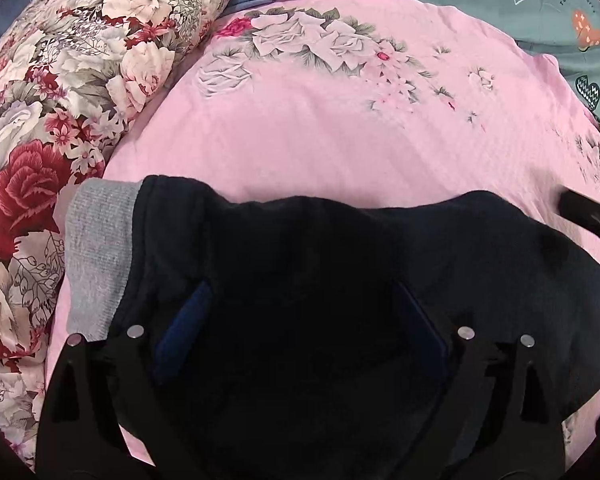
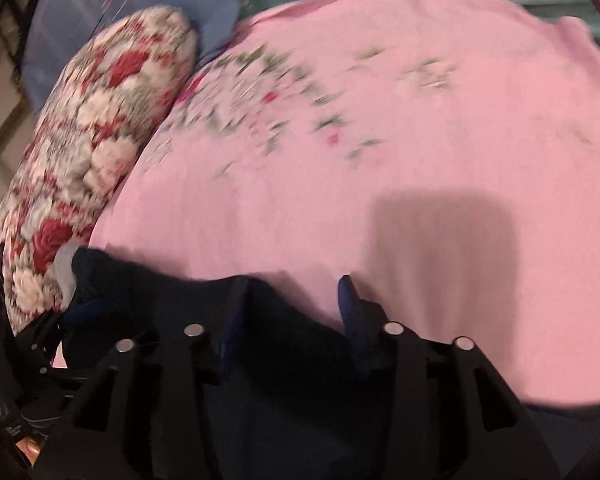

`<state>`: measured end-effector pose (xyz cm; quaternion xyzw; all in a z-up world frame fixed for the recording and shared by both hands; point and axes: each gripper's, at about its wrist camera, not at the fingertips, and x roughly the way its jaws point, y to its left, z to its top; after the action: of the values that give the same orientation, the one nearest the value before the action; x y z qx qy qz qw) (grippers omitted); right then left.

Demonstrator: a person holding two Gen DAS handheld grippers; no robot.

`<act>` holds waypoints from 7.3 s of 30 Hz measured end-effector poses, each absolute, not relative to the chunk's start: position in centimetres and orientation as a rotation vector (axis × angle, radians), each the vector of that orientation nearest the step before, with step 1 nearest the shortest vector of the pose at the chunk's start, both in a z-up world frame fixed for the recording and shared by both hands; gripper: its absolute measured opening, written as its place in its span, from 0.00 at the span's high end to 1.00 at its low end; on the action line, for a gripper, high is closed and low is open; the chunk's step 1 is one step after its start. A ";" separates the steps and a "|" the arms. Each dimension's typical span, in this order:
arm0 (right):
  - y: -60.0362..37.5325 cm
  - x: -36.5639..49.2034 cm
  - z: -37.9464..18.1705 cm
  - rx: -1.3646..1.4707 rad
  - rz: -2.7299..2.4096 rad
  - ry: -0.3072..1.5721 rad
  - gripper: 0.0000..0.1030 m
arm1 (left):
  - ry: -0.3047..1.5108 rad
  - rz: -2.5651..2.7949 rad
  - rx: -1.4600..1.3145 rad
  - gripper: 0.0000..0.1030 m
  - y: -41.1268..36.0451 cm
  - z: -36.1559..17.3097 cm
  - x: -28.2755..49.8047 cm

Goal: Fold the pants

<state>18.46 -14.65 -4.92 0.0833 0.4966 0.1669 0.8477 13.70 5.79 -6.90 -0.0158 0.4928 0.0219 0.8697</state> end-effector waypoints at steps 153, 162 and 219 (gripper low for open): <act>-34.3 6.3 -4.5 0.575 0.273 0.886 0.57 | 1.051 -0.217 -0.261 0.02 3.9 -2.0 5.1; -34.6 6.6 -4.7 0.608 0.263 0.882 0.56 | 1.080 -0.075 -0.549 0.02 15.0 -4.1 4.4; -33.5 6.2 -4.2 0.534 0.266 0.863 0.25 | 0.973 -0.472 -0.202 0.09 -1.2 2.3 5.7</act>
<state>6.20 -33.50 -4.24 0.2547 0.4122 0.1272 0.8655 5.71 -1.23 2.29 -0.0962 0.4622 -0.2245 0.8525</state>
